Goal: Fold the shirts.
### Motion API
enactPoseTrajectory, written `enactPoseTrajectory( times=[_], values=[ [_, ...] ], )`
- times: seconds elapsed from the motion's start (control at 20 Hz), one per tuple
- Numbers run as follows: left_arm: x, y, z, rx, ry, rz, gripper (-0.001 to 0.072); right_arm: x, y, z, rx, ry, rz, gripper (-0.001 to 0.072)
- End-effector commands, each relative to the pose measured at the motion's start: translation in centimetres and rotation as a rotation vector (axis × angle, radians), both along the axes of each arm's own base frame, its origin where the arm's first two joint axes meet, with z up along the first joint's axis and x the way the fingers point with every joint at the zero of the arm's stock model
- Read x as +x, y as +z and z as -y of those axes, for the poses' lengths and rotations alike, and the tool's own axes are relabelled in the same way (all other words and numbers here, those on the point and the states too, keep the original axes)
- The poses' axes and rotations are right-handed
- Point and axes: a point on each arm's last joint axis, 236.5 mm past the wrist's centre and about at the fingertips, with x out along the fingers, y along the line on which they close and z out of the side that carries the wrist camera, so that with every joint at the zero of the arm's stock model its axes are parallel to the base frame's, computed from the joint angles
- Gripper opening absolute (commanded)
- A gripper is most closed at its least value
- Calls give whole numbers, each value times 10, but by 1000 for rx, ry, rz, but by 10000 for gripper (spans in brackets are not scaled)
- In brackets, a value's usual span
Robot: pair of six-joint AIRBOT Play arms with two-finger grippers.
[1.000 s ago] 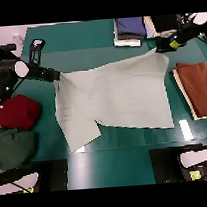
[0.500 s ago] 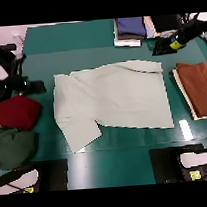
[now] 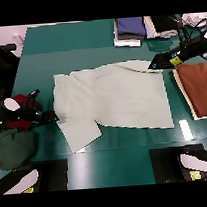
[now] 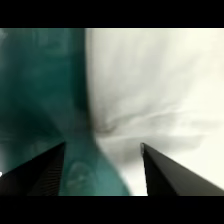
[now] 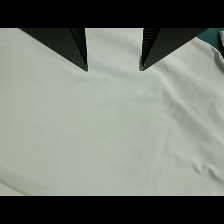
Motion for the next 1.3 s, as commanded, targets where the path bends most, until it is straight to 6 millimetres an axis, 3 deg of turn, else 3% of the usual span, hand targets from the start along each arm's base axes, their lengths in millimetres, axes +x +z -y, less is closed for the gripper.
enactPoseTrajectory(
  times=[0.0,0.05,0.1,0.15,0.2,0.35,0.45,0.6,0.7,0.75,0.85,0.95,1.05,1.25],
  values=[
    [7,-1,27,-67,-6,64,557,-4,2,-3,16,-5,12,388],
    [8,-1,36,-71,-26,79,547,-4,1,-3,16,-5,12,388],
    [8,0,45,-76,-38,86,472,-4,1,-3,16,-5,12,388],
    [8,1,50,-81,-38,84,284,-5,1,-3,15,-3,7,387],
    [8,4,51,-84,-43,82,24,-9,-2,1,3,0,-10,387],
    [15,20,50,-70,-87,95,28,-29,-17,17,-6,-3,-101,385],
    [23,36,51,-69,-113,118,29,-52,-43,43,-38,-63,-175,385],
    [38,54,53,-67,-135,171,29,-110,-97,95,-98,-208,-327,386],
    [44,60,53,-66,-133,194,28,-163,-136,126,-95,-337,-465,402],
    [46,61,52,-64,-129,201,29,-187,-152,133,-74,-398,-529,515],
    [49,61,52,-62,-125,211,29,-222,-177,134,11,-498,-620,540],
    [50,61,52,-61,-123,216,29,-239,-193,127,88,-545,-660,532],
    [51,61,51,-60,-122,219,29,-241,-201,122,115,-559,-659,500],
    [53,62,51,-58,-116,228,29,-218,-203,108,123,-518,-585,426]
  ],
)
